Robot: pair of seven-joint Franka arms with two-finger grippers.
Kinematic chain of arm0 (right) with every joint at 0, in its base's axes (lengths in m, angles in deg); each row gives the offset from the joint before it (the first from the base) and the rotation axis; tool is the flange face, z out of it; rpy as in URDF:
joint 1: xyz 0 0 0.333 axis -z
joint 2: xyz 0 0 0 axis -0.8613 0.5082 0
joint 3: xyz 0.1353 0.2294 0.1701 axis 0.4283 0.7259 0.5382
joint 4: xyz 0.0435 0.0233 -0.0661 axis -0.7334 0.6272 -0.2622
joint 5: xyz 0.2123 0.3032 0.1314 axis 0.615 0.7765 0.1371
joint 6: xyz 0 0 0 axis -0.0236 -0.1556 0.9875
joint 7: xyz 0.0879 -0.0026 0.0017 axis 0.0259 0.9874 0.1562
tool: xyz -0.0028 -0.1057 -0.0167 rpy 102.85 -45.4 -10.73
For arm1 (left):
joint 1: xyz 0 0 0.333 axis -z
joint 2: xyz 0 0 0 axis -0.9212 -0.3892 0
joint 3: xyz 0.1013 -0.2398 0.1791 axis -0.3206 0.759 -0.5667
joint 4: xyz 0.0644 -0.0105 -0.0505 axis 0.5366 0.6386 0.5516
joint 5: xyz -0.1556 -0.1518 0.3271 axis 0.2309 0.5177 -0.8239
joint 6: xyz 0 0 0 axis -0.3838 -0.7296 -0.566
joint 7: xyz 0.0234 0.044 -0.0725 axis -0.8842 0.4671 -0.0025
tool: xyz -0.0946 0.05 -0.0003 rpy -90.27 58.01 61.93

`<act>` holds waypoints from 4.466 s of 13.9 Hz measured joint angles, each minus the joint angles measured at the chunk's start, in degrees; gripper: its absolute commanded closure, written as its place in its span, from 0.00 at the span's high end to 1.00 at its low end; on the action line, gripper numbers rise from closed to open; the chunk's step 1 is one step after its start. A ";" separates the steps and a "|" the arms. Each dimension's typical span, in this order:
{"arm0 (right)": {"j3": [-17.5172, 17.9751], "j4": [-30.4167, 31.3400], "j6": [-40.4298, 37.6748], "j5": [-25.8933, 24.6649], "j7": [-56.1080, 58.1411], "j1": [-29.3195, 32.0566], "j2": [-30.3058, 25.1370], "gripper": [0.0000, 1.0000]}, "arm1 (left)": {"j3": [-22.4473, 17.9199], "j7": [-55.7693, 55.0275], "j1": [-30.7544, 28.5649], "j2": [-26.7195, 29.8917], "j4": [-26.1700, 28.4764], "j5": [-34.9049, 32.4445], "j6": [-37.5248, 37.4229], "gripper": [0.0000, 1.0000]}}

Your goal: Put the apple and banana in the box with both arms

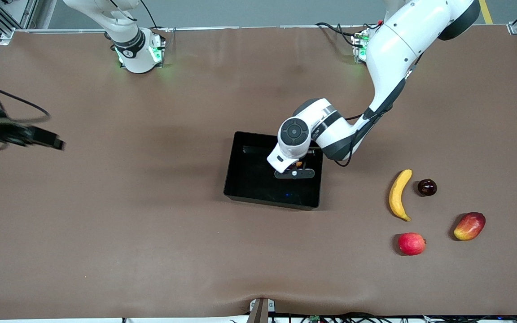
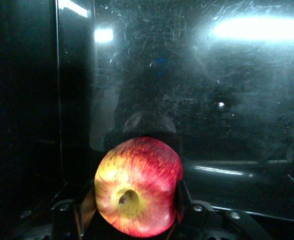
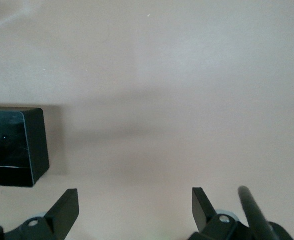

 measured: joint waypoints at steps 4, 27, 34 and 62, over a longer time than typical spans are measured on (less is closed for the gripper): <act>0.21 1.37 -5.66 -0.02 2.05 1.70 -7.35 1.00 | -0.10 -0.05 -0.39 0.39 -1.60 -0.43 -0.51 1.00; 1.02 20.98 1.76 -4.87 6.15 1.54 -20.11 1.00 | 0.04 51.78 -36.33 6.72 10.03 -10.19 7.29 0.86; 1.02 21.06 1.79 -4.87 6.14 1.54 -20.11 1.00 | 0.04 51.95 -37.15 3.75 11.90 -11.58 10.58 0.10; 1.37 21.18 2.22 -4.52 6.18 0.70 -20.11 1.00 | 3.33 11.22 5.94 0.38 -12.00 -10.56 -1.63 0.00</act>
